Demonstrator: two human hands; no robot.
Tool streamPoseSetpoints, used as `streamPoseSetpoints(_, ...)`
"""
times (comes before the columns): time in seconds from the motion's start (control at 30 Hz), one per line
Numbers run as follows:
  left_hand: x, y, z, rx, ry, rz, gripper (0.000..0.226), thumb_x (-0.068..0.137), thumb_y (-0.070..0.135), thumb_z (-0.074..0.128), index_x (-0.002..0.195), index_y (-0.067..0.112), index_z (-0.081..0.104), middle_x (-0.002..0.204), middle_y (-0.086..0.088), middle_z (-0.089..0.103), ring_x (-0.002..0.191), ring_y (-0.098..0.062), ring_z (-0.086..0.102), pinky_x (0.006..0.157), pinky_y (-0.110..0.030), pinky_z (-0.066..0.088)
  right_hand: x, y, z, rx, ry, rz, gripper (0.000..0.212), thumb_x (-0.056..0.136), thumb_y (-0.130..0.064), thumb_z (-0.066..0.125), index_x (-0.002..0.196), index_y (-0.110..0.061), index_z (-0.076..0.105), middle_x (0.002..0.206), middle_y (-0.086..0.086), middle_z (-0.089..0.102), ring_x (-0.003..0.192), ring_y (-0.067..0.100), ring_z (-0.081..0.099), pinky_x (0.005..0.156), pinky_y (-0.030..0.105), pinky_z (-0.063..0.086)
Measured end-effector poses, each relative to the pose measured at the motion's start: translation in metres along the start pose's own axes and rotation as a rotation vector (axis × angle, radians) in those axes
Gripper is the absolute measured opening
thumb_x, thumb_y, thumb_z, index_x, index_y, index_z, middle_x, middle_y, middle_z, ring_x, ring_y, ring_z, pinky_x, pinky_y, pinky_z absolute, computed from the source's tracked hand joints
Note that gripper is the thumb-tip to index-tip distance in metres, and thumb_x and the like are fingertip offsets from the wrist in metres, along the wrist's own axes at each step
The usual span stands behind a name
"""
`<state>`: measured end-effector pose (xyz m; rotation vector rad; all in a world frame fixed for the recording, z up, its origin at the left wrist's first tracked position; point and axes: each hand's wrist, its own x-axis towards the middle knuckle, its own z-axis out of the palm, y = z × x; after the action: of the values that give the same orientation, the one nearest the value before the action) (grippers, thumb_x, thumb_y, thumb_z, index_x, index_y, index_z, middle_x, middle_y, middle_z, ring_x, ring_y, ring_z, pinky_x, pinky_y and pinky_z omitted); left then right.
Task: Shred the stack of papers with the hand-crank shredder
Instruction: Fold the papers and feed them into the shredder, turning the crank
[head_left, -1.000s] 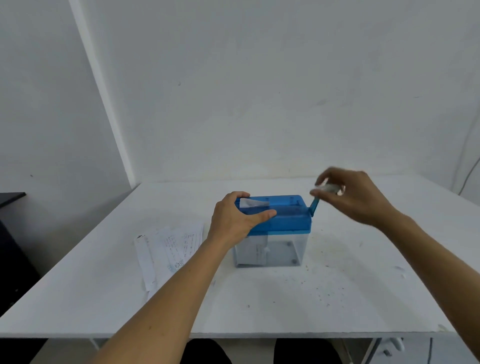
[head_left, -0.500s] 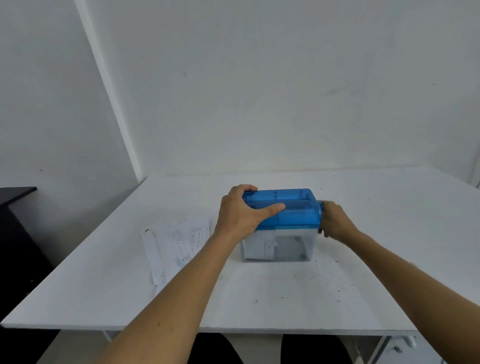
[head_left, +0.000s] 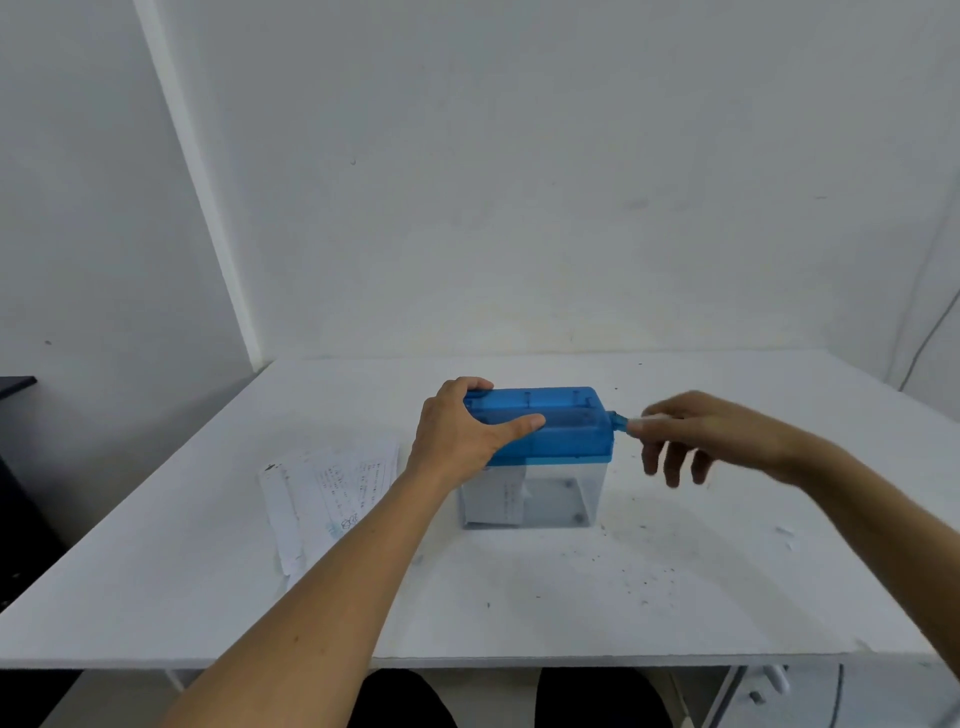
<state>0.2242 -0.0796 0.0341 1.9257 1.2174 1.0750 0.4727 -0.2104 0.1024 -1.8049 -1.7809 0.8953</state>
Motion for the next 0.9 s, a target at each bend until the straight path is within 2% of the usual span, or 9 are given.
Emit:
streamPoseSetpoints(0.1,-0.001,0.0,0.0,-0.008,-0.009,-0.003,0.099,0.038,0.094,0.065,0.119,0.038,0.051,0.125,0.01,0.054,0.111,-0.008,0.052,0.081,-0.018,0.046,0.012,-0.007,-0.013,-0.125,0.1,-0.055,0.032,0.09,-0.046,0.065,0.092,-0.015,0.073,0.084,-0.002,0.075,0.076,0.015,0.072,0.06,0.021,0.053)
streamPoseSetpoints(0.23,0.0,0.001,-0.001,-0.013,-0.012,-0.01,0.099,0.039,0.093,0.066,0.12,0.038,0.051,0.125,0.01,0.054,0.111,-0.008,0.053,0.079,-0.017,0.048,0.047,-0.01,-0.017,0.032,0.434,-0.112,0.032,0.088,-0.043,0.072,0.101,-0.015,0.062,0.09,-0.001,0.07,0.074,0.017,0.072,0.055,0.024,0.053)
streamPoseSetpoints(0.33,0.001,-0.001,0.0,-0.001,-0.014,0.002,0.096,0.042,0.09,0.068,0.121,0.037,0.052,0.124,0.011,0.055,0.112,-0.009,0.053,0.085,-0.022,0.052,0.077,-0.007,-0.003,0.212,0.525,-0.07,0.03,0.091,-0.034,0.071,0.105,-0.013,0.056,0.098,0.004,0.066,0.079,0.021,0.071,0.055,0.027,0.052)
streamPoseSetpoints(0.47,0.002,-0.002,0.0,-0.006,-0.019,0.013,0.096,0.044,0.088,0.069,0.122,0.034,0.053,0.124,0.011,0.055,0.111,-0.008,0.054,0.082,-0.018,0.05,0.101,0.014,0.02,0.283,0.45,0.137,0.03,0.098,-0.039,0.06,0.107,-0.011,0.057,0.097,0.005,0.067,0.077,0.016,0.066,0.059,0.028,0.056)
streamPoseSetpoints(0.57,0.002,-0.001,-0.001,-0.005,-0.027,0.01,0.095,0.043,0.089,0.068,0.12,0.036,0.053,0.123,0.012,0.055,0.112,-0.007,0.053,0.079,-0.015,0.047,0.103,0.034,0.036,0.238,0.279,0.247,0.028,0.103,-0.027,0.048,0.11,-0.004,0.061,0.097,0.007,0.069,0.078,0.016,0.068,0.066,0.029,0.058)
streamPoseSetpoints(0.63,0.002,-0.001,-0.001,0.001,-0.036,0.008,0.093,0.043,0.091,0.066,0.118,0.039,0.051,0.123,0.013,0.055,0.114,-0.008,0.053,0.081,-0.017,0.048,0.101,0.043,0.04,0.194,0.234,0.283,0.024,0.102,-0.022,0.048,0.11,-0.005,0.063,0.097,0.005,0.07,0.085,0.018,0.069,0.07,0.03,0.058)
streamPoseSetpoints(0.77,0.002,0.0,-0.003,0.001,-0.057,0.005,0.083,0.055,0.081,0.075,0.121,0.035,0.051,0.124,0.011,0.054,0.115,-0.009,0.051,0.084,-0.018,0.047,0.101,0.045,0.033,0.137,0.282,0.291,0.023,0.102,-0.022,0.049,0.106,-0.006,0.065,0.101,0.006,0.068,0.093,0.018,0.064,0.079,0.032,0.056)
streamPoseSetpoints(0.9,0.003,0.003,-0.008,-0.009,-0.109,-0.021,0.072,0.071,0.066,0.078,0.128,0.03,0.051,0.129,0.012,0.051,0.121,-0.01,0.049,0.089,-0.021,0.044,0.101,0.026,0.019,0.161,0.388,0.182,0.017,0.099,-0.021,0.054,0.1,-0.011,0.068,0.103,0.002,0.069,0.096,0.017,0.063,0.079,0.029,0.051)
